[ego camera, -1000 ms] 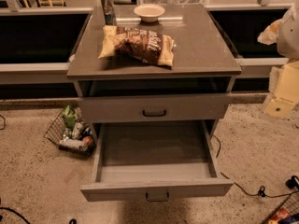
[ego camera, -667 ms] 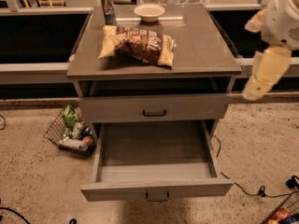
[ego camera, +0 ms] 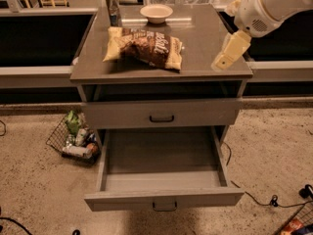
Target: Place brown chip bag into middle drawer
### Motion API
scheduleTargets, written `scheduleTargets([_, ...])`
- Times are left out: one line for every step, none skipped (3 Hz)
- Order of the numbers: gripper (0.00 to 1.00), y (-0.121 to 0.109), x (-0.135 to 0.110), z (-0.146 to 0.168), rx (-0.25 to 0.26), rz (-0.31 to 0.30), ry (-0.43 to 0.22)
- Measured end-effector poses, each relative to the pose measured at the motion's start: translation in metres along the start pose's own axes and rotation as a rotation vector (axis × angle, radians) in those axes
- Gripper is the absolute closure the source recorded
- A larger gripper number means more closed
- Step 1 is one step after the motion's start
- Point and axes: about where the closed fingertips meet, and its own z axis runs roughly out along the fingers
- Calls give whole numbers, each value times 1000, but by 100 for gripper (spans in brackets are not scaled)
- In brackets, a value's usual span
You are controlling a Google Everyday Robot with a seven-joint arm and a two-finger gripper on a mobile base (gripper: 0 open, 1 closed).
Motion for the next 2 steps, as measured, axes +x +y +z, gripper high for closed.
scheduleTargets([0,0,0,0,-1,-1,1])
scheduleTargets([0,-5,-7,18,-8,9,-30])
